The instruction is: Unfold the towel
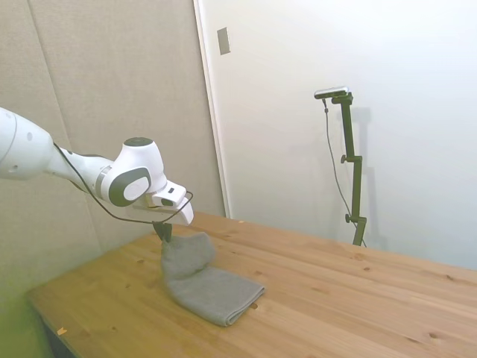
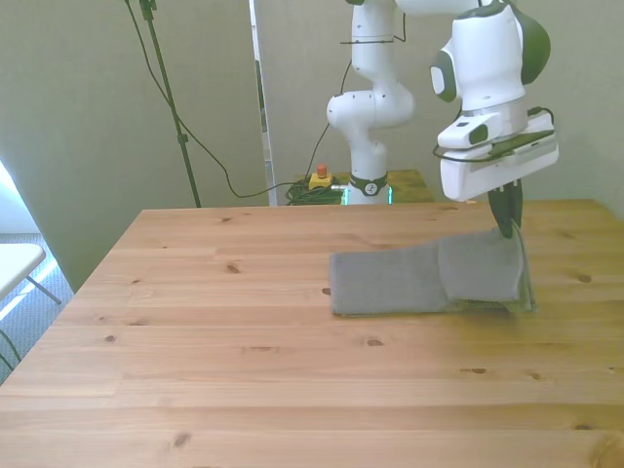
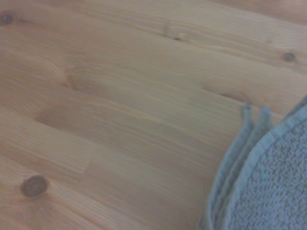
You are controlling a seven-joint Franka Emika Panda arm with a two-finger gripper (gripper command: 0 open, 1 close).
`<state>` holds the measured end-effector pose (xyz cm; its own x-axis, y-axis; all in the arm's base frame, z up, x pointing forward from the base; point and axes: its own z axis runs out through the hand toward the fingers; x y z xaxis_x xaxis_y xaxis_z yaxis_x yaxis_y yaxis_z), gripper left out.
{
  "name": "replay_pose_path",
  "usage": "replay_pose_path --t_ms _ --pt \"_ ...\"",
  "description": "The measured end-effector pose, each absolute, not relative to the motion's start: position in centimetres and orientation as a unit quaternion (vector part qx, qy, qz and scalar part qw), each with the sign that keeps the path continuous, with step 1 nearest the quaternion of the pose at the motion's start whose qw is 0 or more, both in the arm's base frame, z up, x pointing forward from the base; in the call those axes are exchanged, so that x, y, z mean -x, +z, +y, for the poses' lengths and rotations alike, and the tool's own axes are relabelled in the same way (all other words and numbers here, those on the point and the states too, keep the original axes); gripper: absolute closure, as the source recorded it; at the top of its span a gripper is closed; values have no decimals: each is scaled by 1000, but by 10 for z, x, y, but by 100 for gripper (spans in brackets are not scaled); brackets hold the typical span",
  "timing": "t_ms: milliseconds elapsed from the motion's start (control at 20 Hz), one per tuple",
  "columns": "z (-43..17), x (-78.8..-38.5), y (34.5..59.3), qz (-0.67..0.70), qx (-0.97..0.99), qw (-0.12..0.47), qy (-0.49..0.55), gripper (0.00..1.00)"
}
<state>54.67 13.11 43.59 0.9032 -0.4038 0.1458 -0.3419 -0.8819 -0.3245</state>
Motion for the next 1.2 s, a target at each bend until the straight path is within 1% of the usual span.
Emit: replay_pose_path --t_ms 350,550,700,850,1000,1100,1200 --pt "168 -565 421 131 975 151 -99 0" --pt "177 -577 424 122 975 157 -96 0" --pt "176 -578 424 120 976 156 -96 0" --pt "154 -579 427 174 973 120 -92 0" --pt "129 -575 439 242 962 76 -97 0" --pt "123 -555 448 288 952 50 -97 0" --pt "118 -524 455 334 937 25 -102 0"
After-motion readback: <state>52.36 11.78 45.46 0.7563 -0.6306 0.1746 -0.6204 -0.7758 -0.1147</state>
